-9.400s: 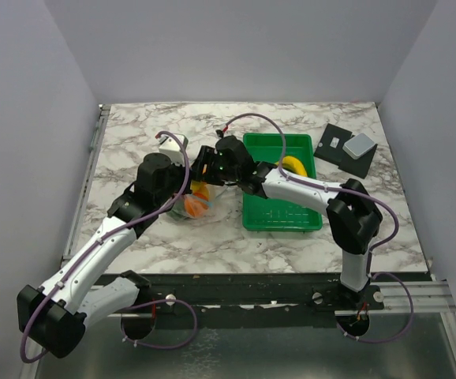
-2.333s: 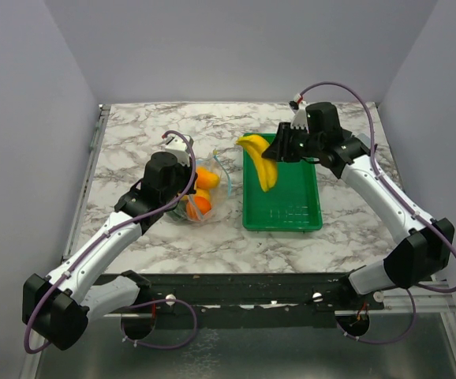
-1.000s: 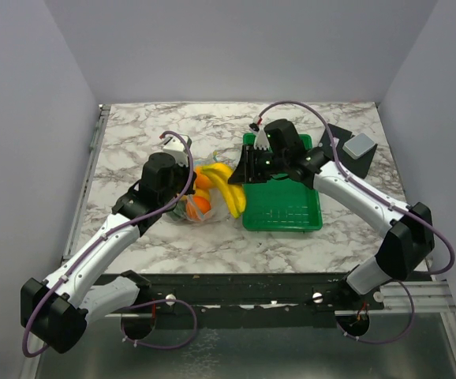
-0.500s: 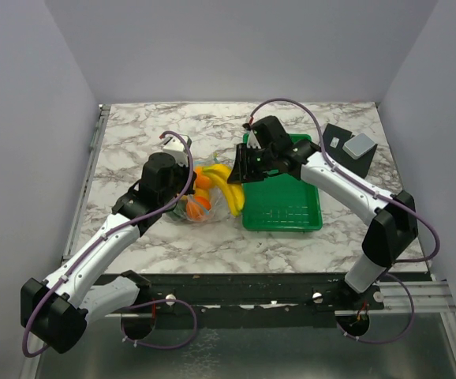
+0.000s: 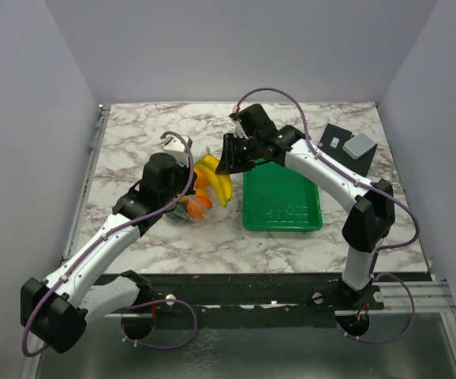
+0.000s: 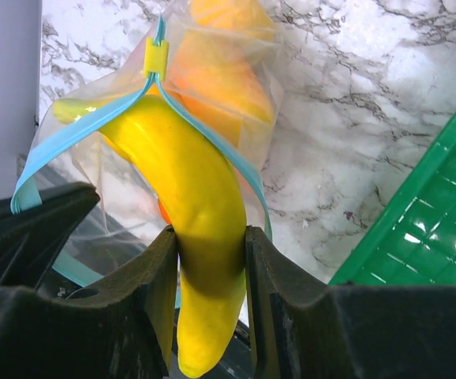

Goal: Place the food in the zip-top bag and seal the zipper
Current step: Place the fake fruit in the zipper food storage bag.

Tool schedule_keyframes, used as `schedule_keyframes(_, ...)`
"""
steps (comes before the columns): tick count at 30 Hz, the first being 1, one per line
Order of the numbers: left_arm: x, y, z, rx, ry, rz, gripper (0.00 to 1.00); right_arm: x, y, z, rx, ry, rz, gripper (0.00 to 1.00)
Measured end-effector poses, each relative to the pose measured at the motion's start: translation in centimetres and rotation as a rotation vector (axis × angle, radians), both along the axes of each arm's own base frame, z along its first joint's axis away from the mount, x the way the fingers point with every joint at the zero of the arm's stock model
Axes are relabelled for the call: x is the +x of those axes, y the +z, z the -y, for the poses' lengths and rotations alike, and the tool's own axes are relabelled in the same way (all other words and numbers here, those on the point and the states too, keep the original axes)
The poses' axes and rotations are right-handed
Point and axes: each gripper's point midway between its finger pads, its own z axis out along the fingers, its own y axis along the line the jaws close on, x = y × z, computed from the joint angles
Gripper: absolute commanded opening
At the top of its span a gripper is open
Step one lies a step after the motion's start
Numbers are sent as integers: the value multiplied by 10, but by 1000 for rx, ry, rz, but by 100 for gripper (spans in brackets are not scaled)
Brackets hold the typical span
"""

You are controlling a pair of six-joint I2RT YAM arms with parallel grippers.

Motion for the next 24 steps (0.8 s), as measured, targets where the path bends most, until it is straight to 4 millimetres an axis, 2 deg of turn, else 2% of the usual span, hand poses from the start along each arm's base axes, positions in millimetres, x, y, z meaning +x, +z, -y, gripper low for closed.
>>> schedule_keyframes(10,-5,-2,5,-2,-19,-13,0,5,-11,-18,5,-26,-50,4)
schedule_keyframes(18,-8,-6,13,-17,-54,-37,0,13,-8,-27,56,-86,-61,3)
schedule_keyframes(24,-11,-10,20,-28,-89,-56,0,21,-13,-35,62,-106,-32,3)
